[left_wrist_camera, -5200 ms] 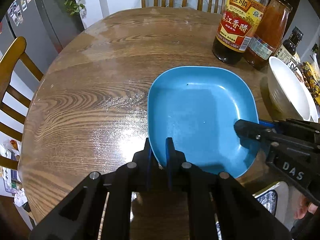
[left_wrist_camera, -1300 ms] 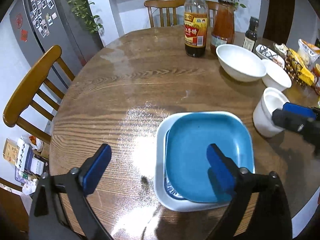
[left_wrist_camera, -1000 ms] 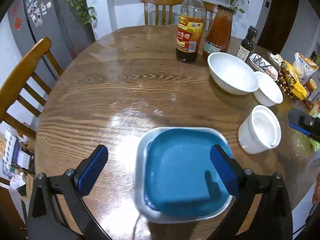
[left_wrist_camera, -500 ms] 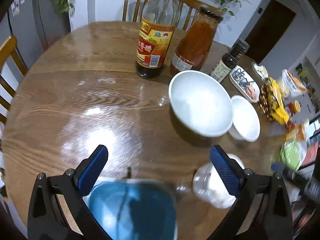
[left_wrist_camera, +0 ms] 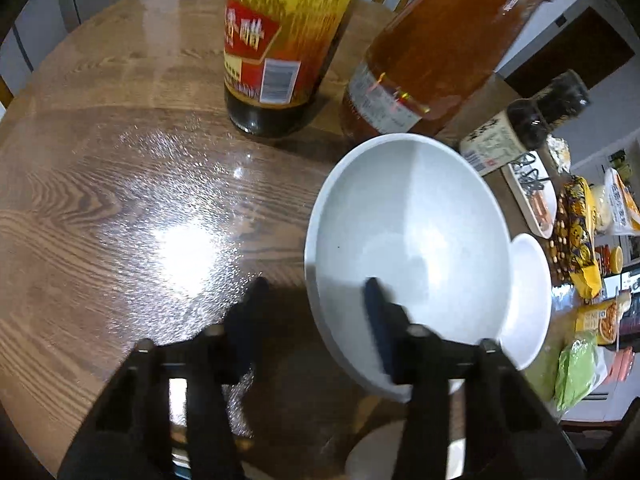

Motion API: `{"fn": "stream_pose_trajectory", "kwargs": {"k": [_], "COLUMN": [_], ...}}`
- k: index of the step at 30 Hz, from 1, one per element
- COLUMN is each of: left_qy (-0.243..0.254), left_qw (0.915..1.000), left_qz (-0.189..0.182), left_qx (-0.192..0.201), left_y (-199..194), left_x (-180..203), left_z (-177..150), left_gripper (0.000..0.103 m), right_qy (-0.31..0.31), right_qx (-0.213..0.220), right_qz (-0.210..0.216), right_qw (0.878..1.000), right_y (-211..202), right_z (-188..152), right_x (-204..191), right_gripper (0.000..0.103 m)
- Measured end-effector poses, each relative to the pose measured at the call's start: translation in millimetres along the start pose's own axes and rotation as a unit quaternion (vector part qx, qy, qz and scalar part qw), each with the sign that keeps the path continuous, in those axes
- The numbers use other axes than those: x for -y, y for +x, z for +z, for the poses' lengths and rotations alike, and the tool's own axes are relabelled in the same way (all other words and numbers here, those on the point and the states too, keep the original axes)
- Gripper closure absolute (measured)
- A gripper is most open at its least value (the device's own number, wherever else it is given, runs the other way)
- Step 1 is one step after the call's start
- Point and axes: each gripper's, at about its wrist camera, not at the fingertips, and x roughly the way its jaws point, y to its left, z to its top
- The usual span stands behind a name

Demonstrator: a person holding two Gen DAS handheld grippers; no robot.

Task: Organize plates and bowls
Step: 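Grasp the rim of the large white bowl with the right gripper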

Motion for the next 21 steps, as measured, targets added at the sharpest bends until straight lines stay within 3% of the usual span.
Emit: {"fn": "stream_pose_trajectory", "kwargs": {"k": [2, 5, 10, 21], "left_qy": [-0.001, 0.021, 0.057, 0.067], "left_qw": [1.0000, 0.9998, 0.9983, 0.9975], "left_qz": [-0.009, 0.001, 0.016, 0.015], "left_qx": [-0.002, 0.007, 0.005, -0.012], "left_y": [4, -4, -22, -34], "left_x": [-1, -3, -18, -63], "left_z": [0, 0, -6, -26], "left_gripper": [0.082, 0.090, 0.091, 0.087], "right_qy": [-0.007, -0.015, -0.036, -0.104], "right_qx": [-0.002, -0.008, -0.029, -0.084], "right_qz": [-0.001, 0.001, 0.013, 0.009], "right_qw": [1.000, 1.000, 0.999, 0.991], "right_y": [4, 13, 34, 98], "right_z": [3, 9, 18, 26], "right_x": [-3, -7, -27, -81], "right_gripper": [0.029, 0.029, 0.029, 0.029]}}
